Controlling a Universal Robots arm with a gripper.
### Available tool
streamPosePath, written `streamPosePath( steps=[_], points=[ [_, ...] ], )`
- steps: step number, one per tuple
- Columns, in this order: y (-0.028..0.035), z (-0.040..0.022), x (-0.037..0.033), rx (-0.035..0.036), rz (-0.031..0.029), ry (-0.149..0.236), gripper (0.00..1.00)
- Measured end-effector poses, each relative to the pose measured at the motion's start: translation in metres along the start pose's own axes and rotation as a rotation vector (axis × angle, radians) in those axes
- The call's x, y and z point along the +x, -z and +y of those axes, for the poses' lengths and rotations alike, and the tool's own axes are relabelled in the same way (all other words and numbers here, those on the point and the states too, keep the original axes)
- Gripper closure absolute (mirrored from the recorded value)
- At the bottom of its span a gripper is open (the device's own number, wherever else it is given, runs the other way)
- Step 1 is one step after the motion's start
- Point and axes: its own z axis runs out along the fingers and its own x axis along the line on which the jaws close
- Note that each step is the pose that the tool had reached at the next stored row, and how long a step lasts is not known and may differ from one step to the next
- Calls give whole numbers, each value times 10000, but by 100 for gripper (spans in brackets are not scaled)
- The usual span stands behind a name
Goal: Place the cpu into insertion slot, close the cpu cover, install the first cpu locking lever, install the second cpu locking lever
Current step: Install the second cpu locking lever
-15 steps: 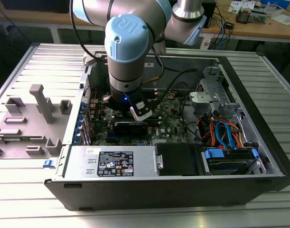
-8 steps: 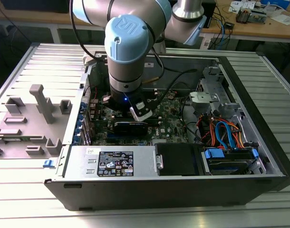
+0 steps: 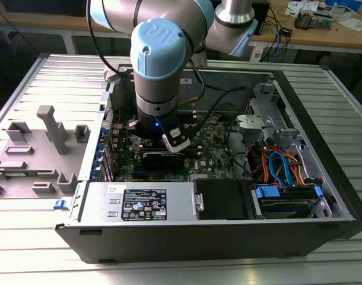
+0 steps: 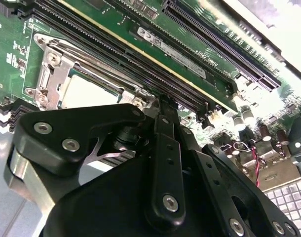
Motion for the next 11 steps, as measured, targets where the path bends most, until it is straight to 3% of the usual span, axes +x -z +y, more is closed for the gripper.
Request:
streamPosePath(
  steps=[7,11],
  points=[
    [104,29,1,1,2,0,89],
    [217,59,2,2,2,0,89]
  ],
)
